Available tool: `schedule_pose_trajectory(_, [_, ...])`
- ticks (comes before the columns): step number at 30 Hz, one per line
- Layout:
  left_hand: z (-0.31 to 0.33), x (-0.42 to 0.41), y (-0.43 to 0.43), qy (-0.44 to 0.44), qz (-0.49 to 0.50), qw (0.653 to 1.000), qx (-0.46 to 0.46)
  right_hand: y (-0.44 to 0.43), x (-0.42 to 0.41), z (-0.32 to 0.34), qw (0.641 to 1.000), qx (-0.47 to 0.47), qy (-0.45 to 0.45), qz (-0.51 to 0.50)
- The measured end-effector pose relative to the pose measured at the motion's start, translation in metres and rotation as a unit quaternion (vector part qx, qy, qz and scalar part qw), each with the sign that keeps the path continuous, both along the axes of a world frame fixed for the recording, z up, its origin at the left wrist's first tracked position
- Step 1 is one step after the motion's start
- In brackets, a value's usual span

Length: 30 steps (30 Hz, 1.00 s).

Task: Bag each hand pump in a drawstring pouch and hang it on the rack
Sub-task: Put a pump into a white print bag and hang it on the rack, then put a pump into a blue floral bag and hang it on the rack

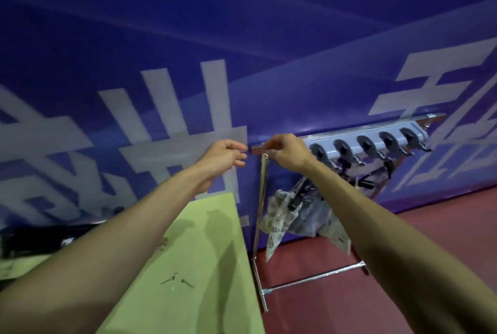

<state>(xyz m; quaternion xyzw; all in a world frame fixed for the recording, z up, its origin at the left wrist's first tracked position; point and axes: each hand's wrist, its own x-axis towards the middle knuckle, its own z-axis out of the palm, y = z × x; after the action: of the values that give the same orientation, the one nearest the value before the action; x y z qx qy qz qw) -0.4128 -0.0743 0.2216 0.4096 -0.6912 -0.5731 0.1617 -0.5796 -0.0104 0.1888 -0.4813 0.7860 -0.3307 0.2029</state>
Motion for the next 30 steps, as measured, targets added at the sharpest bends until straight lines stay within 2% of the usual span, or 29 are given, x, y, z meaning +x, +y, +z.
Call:
schedule_pose_trajectory(6, [-0.008,0.156,-0.024,0.016,0.117,0.993,0.017,-0.055,0.142,0.001,0.987,0.049,-0.037,0.148])
schedule_pose_trajectory(12, [-0.045,0.286,-0.033,0.021,0.213,0.975,0.058,-0.088,0.26,-0.022,0.971,0.095,-0.028,0.216])
schedule_pose_trajectory(17, [-0.089,0.364,-0.026,-0.025,0.238,0.966,0.101,-0.1,0.339,-0.048,0.962,0.121,-0.018,0.244])
schedule_pose_trajectory(25, [-0.176,0.42,-0.001,-0.122,0.242,0.953,0.137,-0.097,0.389,-0.086,0.946,0.179,0.018,0.269])
schedule_pose_trajectory(30, [-0.228,0.423,0.022,-0.251,0.218,0.94,0.072,-0.086,0.366,-0.126,0.932,0.246,0.053,0.26])
